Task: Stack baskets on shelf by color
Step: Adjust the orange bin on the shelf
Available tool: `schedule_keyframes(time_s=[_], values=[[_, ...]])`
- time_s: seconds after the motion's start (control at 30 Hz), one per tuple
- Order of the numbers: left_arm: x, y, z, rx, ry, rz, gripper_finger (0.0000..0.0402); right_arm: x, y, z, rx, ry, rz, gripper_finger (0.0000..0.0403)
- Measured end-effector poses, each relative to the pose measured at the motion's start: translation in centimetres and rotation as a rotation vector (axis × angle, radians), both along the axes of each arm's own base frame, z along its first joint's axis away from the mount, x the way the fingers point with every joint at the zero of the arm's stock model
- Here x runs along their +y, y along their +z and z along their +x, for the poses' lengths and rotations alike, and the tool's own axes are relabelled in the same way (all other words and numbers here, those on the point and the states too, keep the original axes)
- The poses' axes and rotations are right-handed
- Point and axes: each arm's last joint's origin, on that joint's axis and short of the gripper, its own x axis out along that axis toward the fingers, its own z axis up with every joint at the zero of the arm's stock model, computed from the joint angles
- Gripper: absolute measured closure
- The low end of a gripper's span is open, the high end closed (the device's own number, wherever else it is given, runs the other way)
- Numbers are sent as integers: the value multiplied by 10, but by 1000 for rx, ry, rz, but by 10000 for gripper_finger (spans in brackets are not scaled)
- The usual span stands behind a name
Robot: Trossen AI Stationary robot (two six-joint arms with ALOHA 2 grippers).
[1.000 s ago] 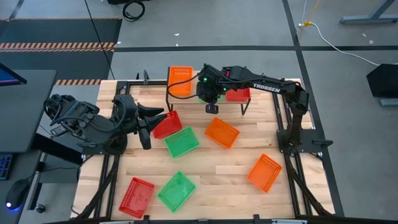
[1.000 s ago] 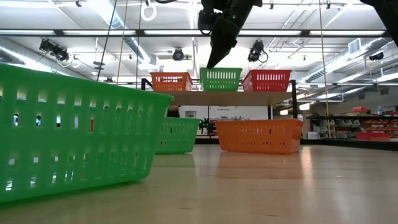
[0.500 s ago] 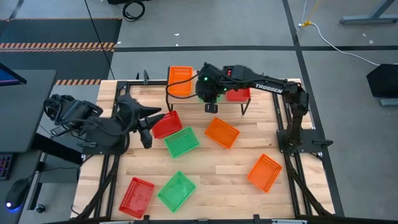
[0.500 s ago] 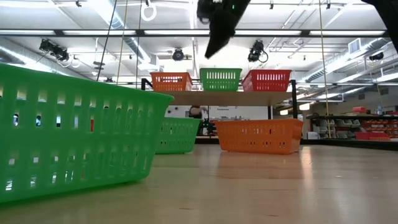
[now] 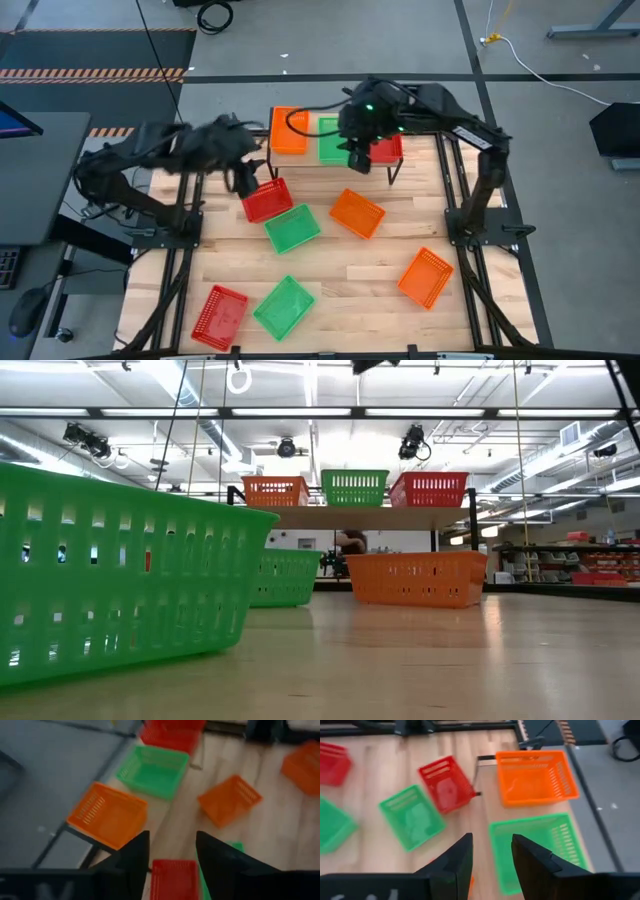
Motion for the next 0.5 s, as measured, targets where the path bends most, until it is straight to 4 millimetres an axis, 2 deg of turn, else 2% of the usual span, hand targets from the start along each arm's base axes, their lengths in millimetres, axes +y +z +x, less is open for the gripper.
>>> schedule_keyframes(time_s=[0.1, 0.27, 0.4, 0.5], values=[[24, -10, 12, 44, -82, -77, 210, 13, 4, -10, 17, 7, 18, 255], [57, -40, 30, 142, -168, -146, 186, 31, 8, -16, 18, -14, 27, 242], [69, -69, 46, 231, -245, -186, 168, 44, 10, -20, 15, -36, 47, 230], [76, -89, 55, 323, -276, -152, 157, 54, 9, -22, 30, -59, 75, 225]])
